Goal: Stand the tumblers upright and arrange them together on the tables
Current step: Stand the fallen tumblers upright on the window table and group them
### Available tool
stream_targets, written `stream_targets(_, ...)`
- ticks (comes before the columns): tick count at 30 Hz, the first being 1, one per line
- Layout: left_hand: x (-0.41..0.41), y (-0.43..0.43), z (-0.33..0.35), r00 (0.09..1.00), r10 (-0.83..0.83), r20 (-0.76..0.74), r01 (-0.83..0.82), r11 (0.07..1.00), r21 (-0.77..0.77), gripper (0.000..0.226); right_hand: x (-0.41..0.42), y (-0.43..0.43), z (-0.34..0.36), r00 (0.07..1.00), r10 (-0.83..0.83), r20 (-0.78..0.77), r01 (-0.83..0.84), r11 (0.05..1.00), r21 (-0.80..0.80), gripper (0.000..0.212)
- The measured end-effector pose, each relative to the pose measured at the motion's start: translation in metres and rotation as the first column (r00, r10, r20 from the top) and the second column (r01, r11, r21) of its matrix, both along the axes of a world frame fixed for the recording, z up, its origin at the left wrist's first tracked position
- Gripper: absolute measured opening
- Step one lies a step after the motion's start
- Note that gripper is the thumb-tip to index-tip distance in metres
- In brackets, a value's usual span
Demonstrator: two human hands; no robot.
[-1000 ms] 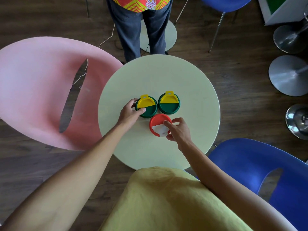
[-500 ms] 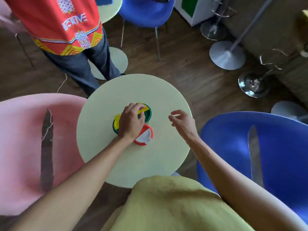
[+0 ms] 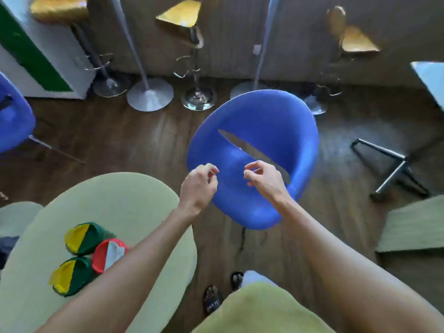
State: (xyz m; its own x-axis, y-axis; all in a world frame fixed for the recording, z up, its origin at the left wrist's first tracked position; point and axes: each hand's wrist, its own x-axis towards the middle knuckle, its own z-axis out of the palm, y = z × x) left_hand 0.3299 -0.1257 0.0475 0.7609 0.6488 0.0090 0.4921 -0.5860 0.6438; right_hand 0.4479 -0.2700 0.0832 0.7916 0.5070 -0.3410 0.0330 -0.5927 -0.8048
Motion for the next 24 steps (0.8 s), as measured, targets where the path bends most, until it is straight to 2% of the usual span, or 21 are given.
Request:
stream_targets(6, 0.126, -0.097, 0.013, 0.959, -0.283, -0.016, 0.283, 0.959, 0.025, 0.019, 0.091, -0.115, 0.000, 0.955, -0.296, 0.005, 0.296, 0.954, 0.048, 0.017)
stream_targets(10, 0.219, -0.170, 0.012, 0.922, -0.386, -0.028, 0.387, 0.922, 0.024, 0.019, 0.167, -0.193, -0.004, 0.926, -0.376, 0.039, 0.375, 0.926, 0.037, 0.018)
stream_targets(17, 0.383, -0.267, 0.029, 0.918, -0.394, -0.040, 0.394, 0.919, 0.003, 0.019, 0.331, -0.295, 0.006, 0.925, -0.371, 0.083, 0.372, 0.928, 0.009, 0.013)
stream_targets(24, 0.522, -0.264, 0.043, 0.946, -0.322, -0.049, 0.324, 0.945, 0.043, 0.018, 0.480, -0.285, 0.027, 0.961, -0.246, 0.124, 0.245, 0.969, 0.022, 0.012)
